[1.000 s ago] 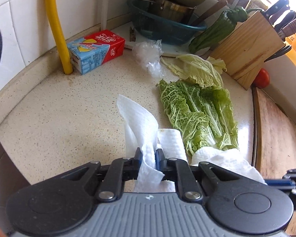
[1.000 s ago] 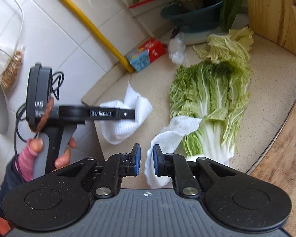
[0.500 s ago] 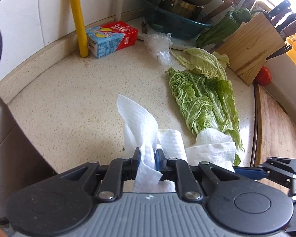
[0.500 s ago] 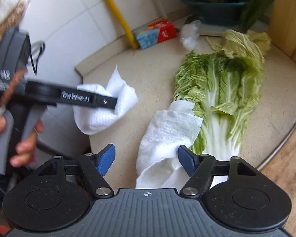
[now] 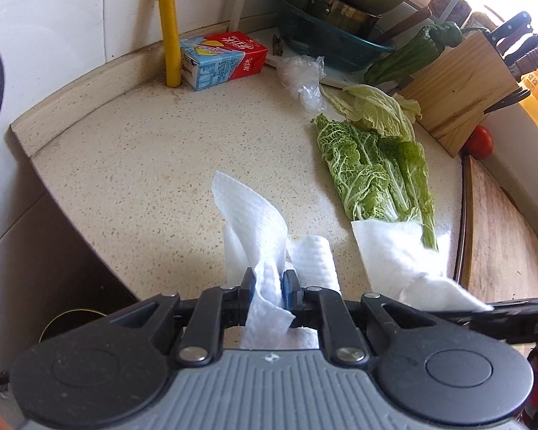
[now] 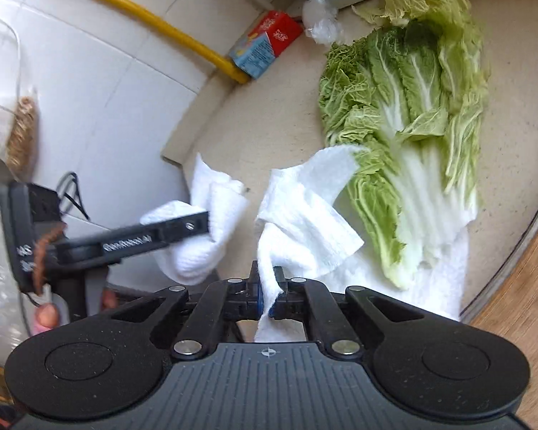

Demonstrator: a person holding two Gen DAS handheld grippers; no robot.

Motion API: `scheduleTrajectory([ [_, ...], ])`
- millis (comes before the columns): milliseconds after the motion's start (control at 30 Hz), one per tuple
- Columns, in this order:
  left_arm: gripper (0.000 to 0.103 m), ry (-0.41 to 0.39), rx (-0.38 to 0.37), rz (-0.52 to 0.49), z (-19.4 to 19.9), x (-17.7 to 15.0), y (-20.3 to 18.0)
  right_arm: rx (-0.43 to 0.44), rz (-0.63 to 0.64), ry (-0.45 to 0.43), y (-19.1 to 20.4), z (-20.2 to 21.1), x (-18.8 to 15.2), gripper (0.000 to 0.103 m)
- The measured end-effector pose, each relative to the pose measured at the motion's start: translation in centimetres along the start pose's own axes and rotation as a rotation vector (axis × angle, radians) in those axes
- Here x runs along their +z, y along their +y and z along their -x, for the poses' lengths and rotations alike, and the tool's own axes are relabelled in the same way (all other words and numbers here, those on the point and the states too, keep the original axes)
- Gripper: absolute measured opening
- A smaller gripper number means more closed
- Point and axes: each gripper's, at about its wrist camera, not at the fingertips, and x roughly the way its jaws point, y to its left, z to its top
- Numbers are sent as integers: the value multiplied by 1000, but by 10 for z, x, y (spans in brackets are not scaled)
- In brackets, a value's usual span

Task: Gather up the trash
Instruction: 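Grasp a second white paper towel beside the cabbage with the right gripper, then carry both held paper towels off the counter down toward the trash bin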

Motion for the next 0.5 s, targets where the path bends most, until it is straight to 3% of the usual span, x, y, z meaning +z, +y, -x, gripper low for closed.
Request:
scheduleTrajectory([
  [167,11,-21,2,-12,13,-3,-5,181,-98,-80,-7,19,10,5],
  [500,10,-166,-57,43,66,4,-23,412,-15,-179,31,65,31,5],
])
